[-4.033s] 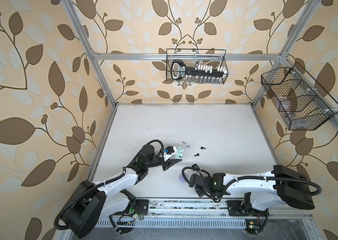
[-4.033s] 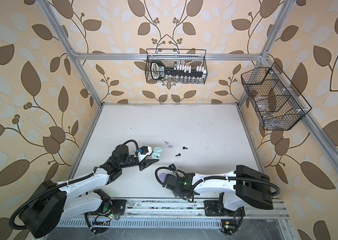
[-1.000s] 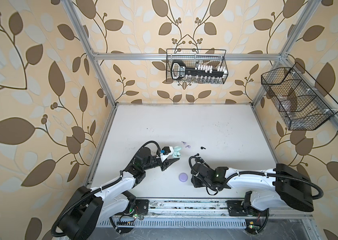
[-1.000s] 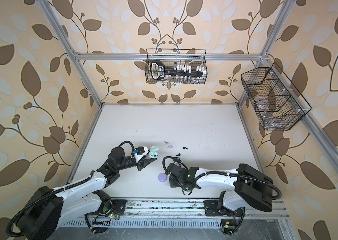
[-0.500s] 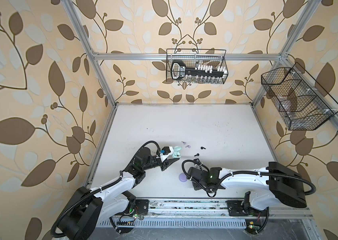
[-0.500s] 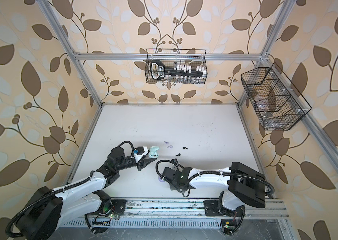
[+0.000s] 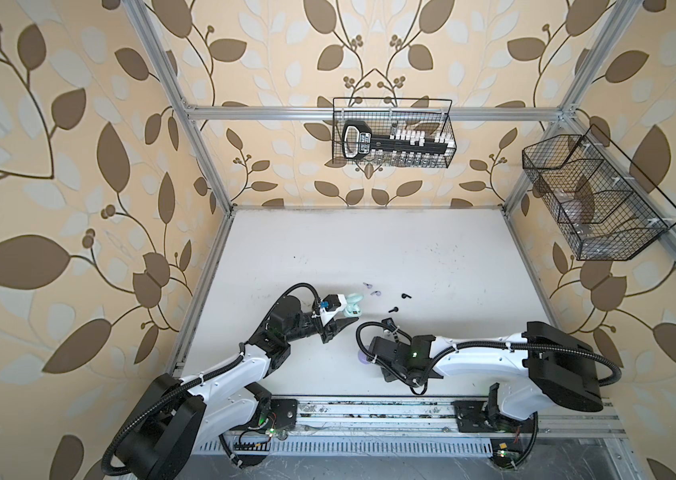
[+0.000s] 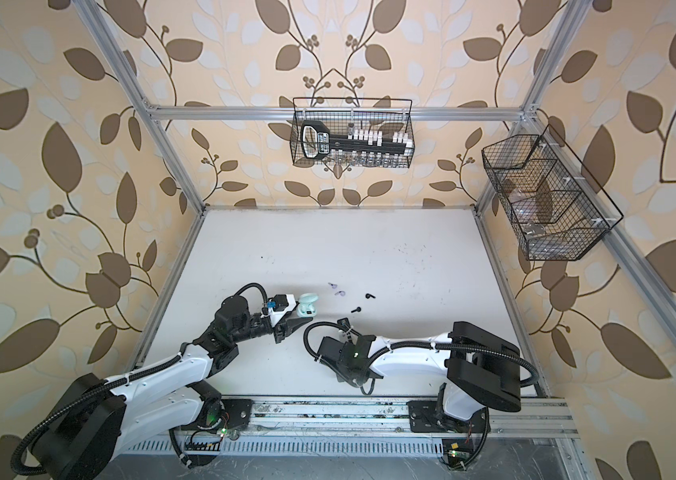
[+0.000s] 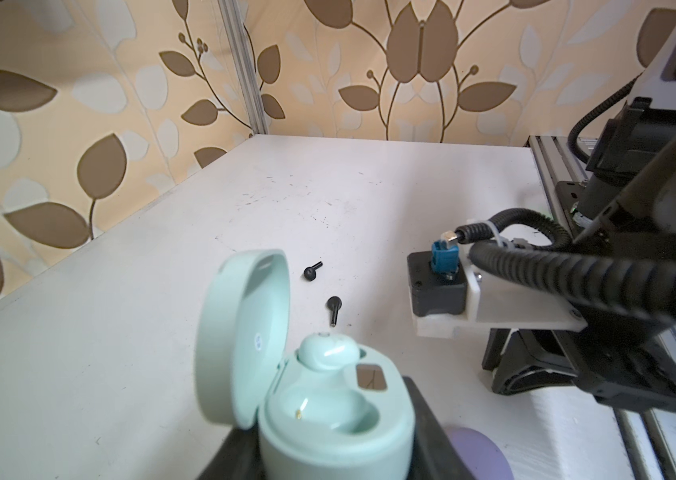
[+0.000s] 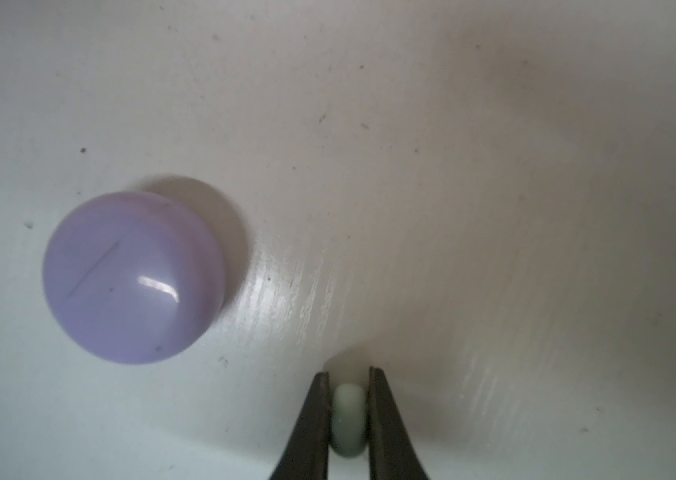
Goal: Insert the wireless bluetooth earbuds into the charging case
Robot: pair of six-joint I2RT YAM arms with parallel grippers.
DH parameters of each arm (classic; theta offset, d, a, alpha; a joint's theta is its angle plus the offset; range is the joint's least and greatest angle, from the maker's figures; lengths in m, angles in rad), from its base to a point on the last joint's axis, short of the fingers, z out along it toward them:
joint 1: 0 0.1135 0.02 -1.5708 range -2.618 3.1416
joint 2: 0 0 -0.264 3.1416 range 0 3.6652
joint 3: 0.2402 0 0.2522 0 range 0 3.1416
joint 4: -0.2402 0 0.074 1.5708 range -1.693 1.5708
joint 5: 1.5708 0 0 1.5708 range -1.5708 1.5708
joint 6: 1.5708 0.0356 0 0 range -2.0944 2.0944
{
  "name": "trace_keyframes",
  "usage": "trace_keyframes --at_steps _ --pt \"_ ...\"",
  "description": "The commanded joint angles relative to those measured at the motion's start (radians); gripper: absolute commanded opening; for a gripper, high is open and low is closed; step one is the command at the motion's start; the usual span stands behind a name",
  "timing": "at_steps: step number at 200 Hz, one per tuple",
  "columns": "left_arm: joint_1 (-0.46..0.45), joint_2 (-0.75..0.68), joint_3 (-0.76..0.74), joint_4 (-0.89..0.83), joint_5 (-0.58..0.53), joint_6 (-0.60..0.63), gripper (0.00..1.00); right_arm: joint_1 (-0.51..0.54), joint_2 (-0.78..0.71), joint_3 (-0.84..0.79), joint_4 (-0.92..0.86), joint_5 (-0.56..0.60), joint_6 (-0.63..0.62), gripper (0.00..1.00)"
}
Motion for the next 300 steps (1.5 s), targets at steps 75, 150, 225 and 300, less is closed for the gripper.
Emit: trace_keyframes --at_steps 75,150,225,300 --pt "0.010 0.170 -0.014 0.422 0.048 -0.168 0.00 -0.069 -0.509 -0.036 0.325 -0.038 -0.052 0.12" --pt "-0.027 0.340 -0.035 0.773 0.101 -0.256 0.00 -0.104 -0.535 -0.053 0.686 -0.161 -0.071 0.16" --pt "-0.081 0.281 -0.051 0.775 0.053 -0.268 0.00 -0.164 -0.409 -0.058 0.839 -0.200 0.001 0.15" --pt "-0.091 0.252 -0.069 0.775 0.037 -0.257 0.00 -0.181 -0.361 -0.092 0.893 -0.237 0.088 0.13"
